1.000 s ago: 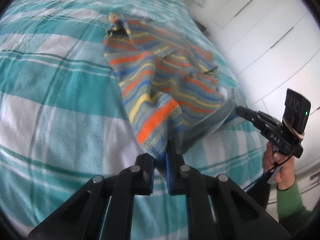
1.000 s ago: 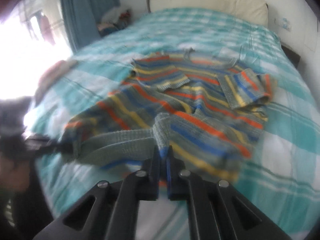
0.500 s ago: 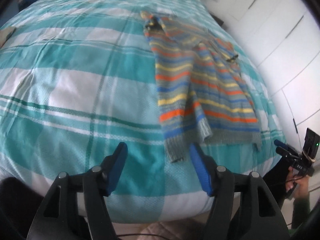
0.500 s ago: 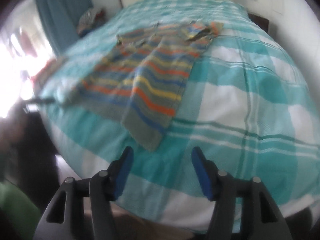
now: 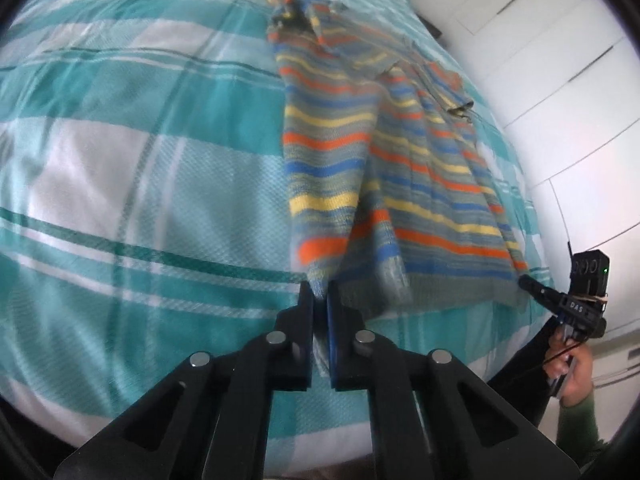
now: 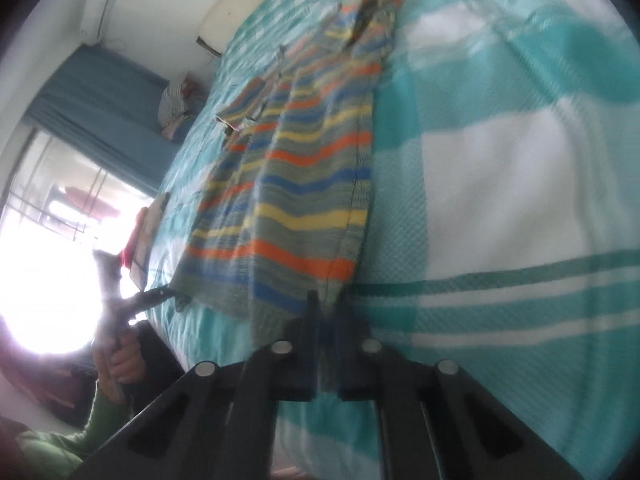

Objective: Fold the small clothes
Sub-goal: 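Pull the hem with both grippers to spread the sweater flat, then release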

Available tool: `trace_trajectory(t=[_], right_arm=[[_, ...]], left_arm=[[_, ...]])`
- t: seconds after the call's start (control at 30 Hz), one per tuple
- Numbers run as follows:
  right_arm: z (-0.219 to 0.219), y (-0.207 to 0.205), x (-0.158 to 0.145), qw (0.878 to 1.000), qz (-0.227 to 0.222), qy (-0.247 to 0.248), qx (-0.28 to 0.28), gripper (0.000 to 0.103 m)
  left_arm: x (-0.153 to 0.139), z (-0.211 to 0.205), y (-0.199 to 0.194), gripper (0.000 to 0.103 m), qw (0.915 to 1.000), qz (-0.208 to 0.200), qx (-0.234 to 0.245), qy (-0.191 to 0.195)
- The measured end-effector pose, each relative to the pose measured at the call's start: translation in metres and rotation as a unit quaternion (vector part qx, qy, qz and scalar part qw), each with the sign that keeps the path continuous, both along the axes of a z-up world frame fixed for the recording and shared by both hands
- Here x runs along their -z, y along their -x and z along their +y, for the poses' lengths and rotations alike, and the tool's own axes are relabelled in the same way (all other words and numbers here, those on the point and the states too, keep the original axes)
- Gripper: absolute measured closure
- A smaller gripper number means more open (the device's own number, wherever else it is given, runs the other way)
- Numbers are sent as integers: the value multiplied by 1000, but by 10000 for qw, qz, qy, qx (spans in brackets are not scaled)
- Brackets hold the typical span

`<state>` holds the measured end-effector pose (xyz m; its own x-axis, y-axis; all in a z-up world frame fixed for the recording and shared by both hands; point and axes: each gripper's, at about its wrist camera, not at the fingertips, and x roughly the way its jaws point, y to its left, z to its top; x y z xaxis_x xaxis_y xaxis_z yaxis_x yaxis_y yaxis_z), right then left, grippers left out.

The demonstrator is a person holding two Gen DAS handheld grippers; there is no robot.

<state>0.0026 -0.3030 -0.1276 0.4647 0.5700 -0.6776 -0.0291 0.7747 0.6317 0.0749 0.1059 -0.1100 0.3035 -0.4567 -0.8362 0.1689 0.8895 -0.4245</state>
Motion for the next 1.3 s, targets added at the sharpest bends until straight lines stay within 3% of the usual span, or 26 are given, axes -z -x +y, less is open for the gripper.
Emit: trace_trajectory(t=[0.13, 0.27, 0.33, 0.6, 0.73, 0.87, 1.3], right_arm=[[-20, 16, -21, 9989, -57, 411, 213, 98], [-14, 4, 9, 9940, 376, 983, 291, 98], [-7, 0, 19, 9919, 439, 1160, 285, 98], [1, 18, -32, 9892, 97, 1455, 115, 98], [8, 12, -16, 9825, 187, 1856, -3, 98], [-1, 6, 16, 9821, 471, 1819, 92, 98], [-8, 11, 23, 9858, 398, 1597, 347, 99]], left_arm=[[-16, 10, 9, 100, 9995, -73, 164, -256], [12, -3, -3, 100, 9975, 128, 171, -676], [22, -4, -5, 100, 9973, 273, 26, -681], [-19, 11, 17, 100, 9973, -200, -103, -696], [-7, 2, 14, 100, 9934, -263, -84, -1112], [26, 2, 8, 100, 9923, -8, -180, -1228], [31, -2, 17, 99, 9893, -258, -341, -1394]])
